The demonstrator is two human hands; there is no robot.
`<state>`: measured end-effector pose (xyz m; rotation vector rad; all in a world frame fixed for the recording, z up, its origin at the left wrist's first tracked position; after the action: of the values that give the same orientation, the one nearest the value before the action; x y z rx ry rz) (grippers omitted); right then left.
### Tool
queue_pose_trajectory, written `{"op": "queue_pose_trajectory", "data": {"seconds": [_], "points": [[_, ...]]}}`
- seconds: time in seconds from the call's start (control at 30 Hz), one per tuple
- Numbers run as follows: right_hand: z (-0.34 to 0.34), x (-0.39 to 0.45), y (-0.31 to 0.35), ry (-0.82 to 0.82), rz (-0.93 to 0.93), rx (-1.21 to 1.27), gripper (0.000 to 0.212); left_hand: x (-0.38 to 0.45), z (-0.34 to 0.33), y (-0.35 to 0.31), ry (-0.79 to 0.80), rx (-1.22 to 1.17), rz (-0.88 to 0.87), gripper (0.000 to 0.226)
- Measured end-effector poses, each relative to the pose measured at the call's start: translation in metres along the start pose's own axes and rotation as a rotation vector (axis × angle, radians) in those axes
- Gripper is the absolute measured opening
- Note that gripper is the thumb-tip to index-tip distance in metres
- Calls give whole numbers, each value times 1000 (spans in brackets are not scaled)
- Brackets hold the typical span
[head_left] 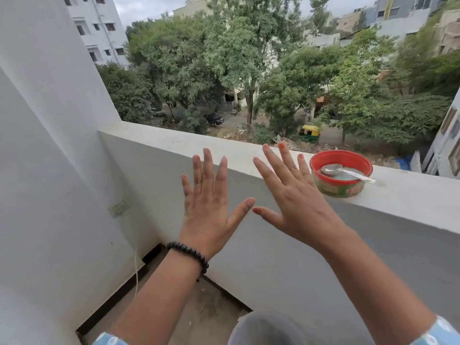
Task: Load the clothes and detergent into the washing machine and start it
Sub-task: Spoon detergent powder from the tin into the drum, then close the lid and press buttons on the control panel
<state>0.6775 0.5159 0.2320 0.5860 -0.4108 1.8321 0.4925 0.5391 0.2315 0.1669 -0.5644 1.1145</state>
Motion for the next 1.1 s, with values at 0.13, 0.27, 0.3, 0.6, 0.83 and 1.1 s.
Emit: {"op": "queue_pose_trajectory", "data": {"seconds": [0.13,0.27,0.3,0.6,0.83,1.1], "points": [[-12,10,37,62,73,49,94,-28,18,29,-4,57,92,94],[-21,21,78,96,165,119,94,-63,37,57,-11,84,194,95],[-22,23,89,101,191,140,95,-72,43,64,-8,95,221,95],[-32,34,204,160,416,268,96,-161,99,123,21,226,429,96],[-30,23,304,159,587,331,95,-236,151,158,8,304,607,93],[-23,-4,405,164,744,383,96,-321,201,185,10,375,778,92]]}}
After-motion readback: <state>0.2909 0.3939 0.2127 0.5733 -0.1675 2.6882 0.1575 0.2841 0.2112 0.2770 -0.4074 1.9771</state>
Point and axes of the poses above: each hand's wrist, its own x-axis towards the middle knuckle, its own z-axis out of the back of the hand, y = z × x, the point moved 1 cm from there along x, towards the middle knuckle, and after that the axes turned 3 degrees about -y, right-handed, at the moved point
